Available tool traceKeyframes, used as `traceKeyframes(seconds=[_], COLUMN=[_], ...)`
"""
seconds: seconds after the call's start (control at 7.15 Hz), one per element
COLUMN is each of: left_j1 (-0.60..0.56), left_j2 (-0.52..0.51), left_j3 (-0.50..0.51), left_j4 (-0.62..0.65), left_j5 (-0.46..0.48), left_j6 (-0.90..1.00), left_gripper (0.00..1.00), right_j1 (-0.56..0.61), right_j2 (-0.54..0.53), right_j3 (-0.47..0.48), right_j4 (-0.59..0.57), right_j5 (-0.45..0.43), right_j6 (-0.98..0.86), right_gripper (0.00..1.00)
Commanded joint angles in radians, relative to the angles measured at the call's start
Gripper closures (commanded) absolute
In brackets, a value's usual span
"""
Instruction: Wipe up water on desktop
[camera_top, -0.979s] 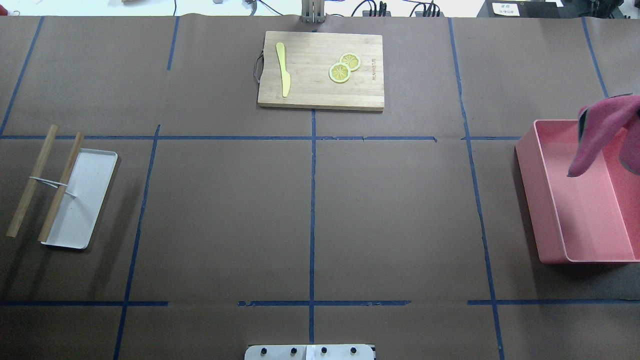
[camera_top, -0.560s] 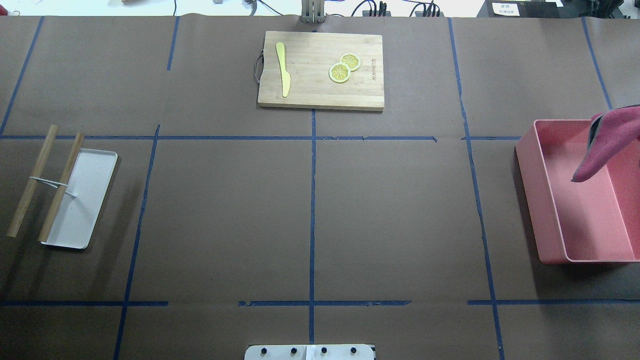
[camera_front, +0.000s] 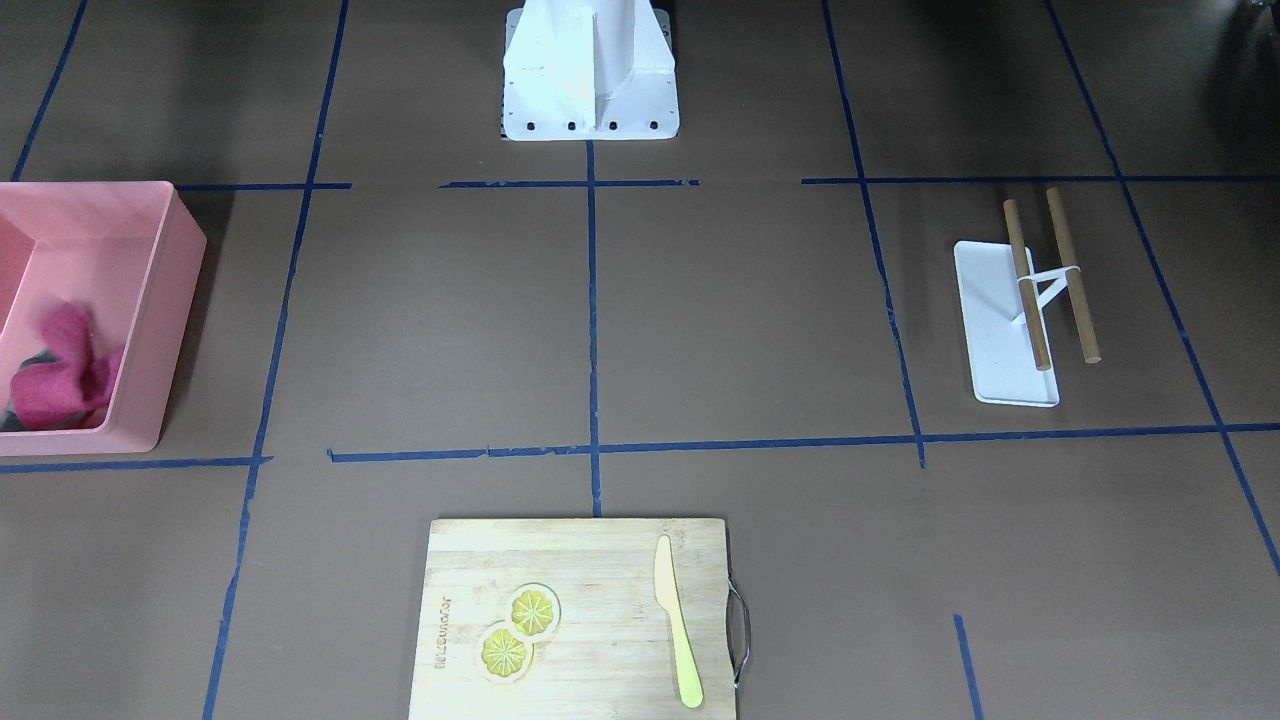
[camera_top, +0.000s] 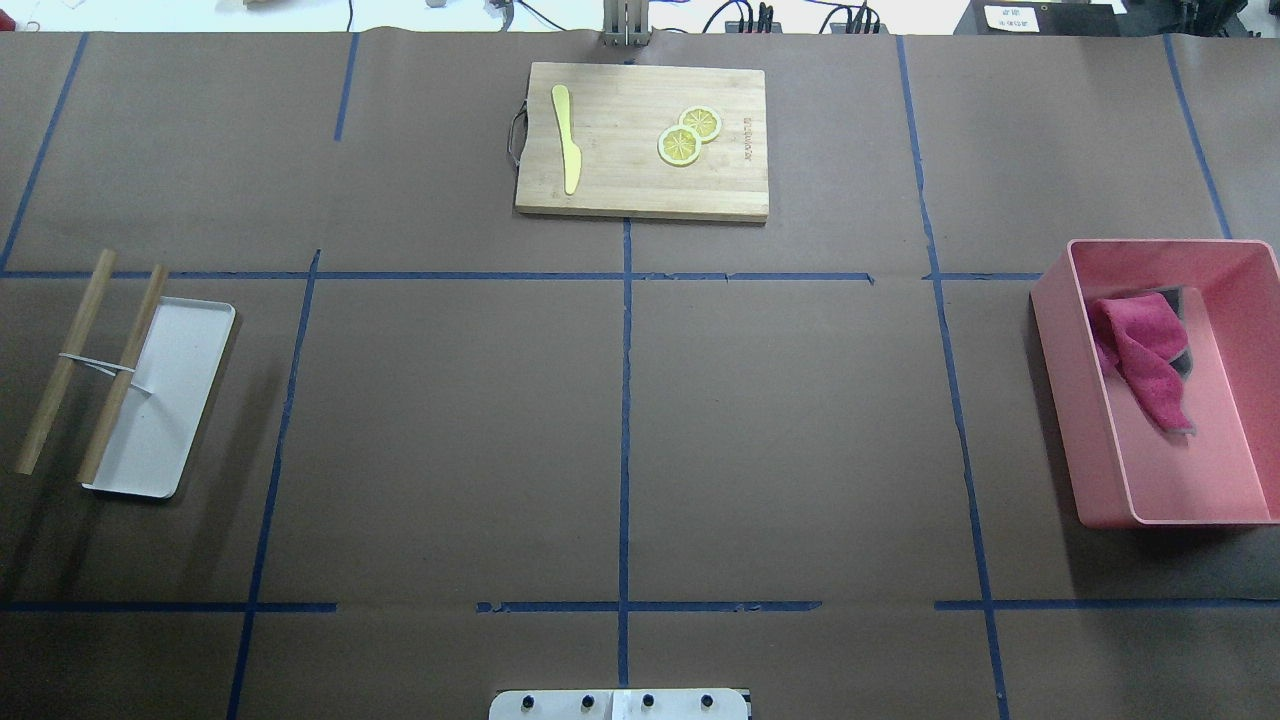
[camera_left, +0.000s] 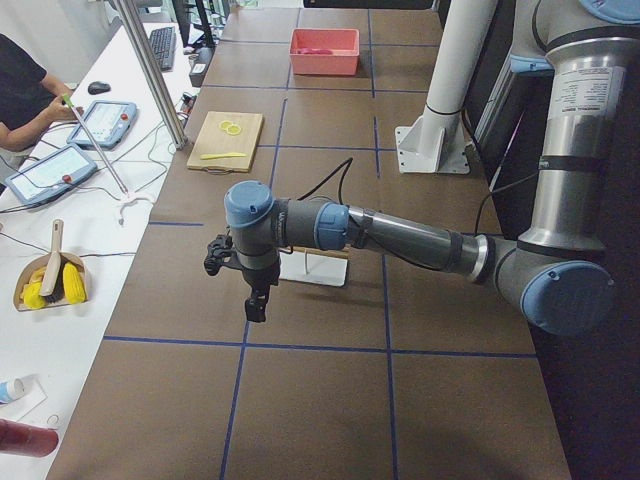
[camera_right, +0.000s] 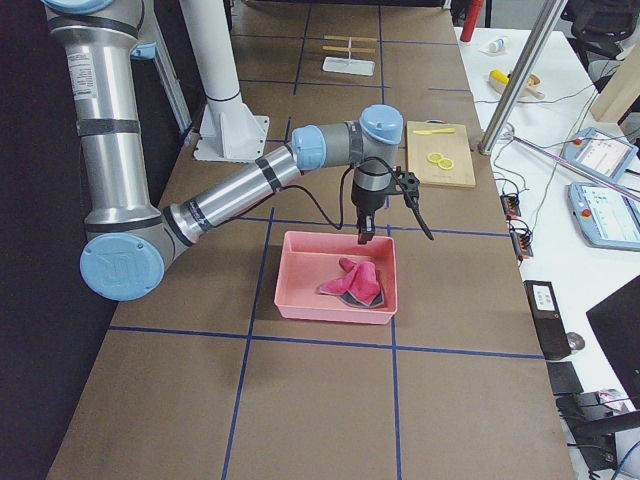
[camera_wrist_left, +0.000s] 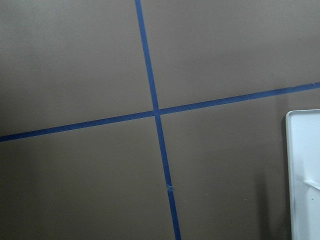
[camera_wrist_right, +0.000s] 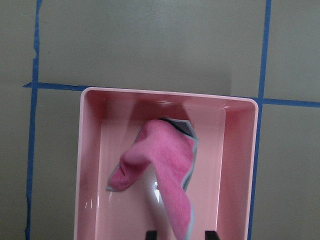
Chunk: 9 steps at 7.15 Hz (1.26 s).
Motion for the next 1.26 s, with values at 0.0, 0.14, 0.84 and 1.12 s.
traceKeyframes(seconds=[0.0, 0.14, 0.84, 1.12], left_j1=[-0.005, -0.012, -0.069, -0.069], left_j2=[0.001, 0.001, 0.002, 0.002], left_j3=[0.047, 0.059, 0.156, 0.159], left_j4=[-0.037, -0.037, -0.025, -0.025], left_j5=[0.0, 0.0, -0.106, -0.106], left_j6=[0.003, 0.003, -0.009, -0.031], left_gripper=[0.0, 0.0, 0.0, 0.0], right_j1=[0.002, 0.023, 0.156, 0.154], right_j2=[-0.002, -0.004, -0.05, -0.071], right_j3=[-0.021, -0.036, -0.25, -0.273], right_j4=[0.017, 0.036, 0.261, 0.261], right_j5=[0.02, 0.046, 0.15, 0.147], right_j6=[0.0, -0.004, -0.193, -0.198], right_gripper=[0.0, 0.0, 0.0, 0.0])
